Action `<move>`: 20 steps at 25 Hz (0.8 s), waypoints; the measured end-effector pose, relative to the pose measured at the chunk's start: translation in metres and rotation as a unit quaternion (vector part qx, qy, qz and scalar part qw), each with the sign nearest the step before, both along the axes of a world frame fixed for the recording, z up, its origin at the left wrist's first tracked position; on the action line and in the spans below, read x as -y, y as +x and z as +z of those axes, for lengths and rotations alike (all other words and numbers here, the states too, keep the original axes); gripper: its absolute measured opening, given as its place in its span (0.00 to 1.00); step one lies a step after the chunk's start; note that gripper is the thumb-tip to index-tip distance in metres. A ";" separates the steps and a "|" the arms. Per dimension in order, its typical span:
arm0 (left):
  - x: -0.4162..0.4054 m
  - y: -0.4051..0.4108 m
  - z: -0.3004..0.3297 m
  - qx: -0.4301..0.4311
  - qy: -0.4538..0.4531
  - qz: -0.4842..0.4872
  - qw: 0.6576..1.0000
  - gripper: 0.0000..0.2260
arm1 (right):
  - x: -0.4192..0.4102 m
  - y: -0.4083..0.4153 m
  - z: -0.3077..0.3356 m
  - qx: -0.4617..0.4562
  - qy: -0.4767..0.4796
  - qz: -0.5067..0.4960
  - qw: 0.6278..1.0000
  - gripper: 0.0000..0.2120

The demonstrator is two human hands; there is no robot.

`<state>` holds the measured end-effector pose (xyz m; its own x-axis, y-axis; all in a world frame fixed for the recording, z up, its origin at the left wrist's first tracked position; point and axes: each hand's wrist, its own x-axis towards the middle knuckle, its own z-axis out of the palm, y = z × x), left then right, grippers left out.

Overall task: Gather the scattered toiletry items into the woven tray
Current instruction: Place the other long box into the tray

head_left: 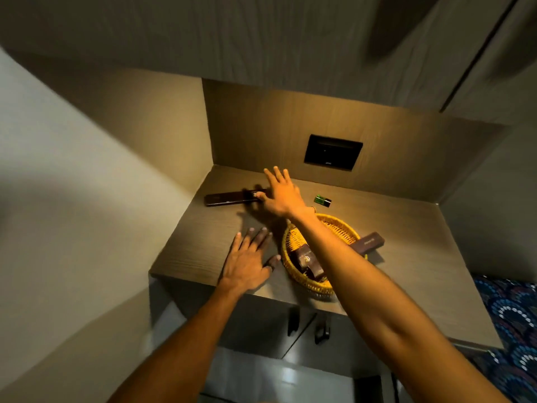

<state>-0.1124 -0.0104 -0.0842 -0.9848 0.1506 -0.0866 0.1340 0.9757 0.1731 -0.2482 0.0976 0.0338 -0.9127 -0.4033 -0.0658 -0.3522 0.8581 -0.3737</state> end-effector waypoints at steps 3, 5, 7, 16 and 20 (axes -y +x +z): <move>0.004 -0.001 -0.004 -0.001 -0.012 -0.022 1.000 0.36 | 0.032 -0.016 -0.014 0.075 0.076 0.028 0.994 0.39; 0.007 -0.004 -0.004 -0.009 0.003 -0.023 1.000 0.37 | 0.041 -0.023 -0.018 0.104 0.096 0.037 0.989 0.40; 0.007 -0.007 -0.006 -0.016 0.005 -0.022 1.000 0.38 | 0.046 -0.026 -0.023 0.091 0.123 0.049 0.987 0.37; 0.004 -0.010 -0.011 -0.025 -0.005 0.000 1.000 0.34 | 0.005 -0.035 0.005 -0.095 0.144 0.089 0.981 0.25; 0.005 -0.008 -0.012 -0.034 -0.001 0.008 0.999 0.33 | -0.086 -0.039 0.045 -0.170 0.078 0.127 0.974 0.35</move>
<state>-0.1201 -0.0156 -0.0962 -0.9908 0.1341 -0.0191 0.1293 0.9782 0.1623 -0.2867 0.1835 0.0791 -0.7638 -0.6290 0.1446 -0.6420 0.7635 -0.0698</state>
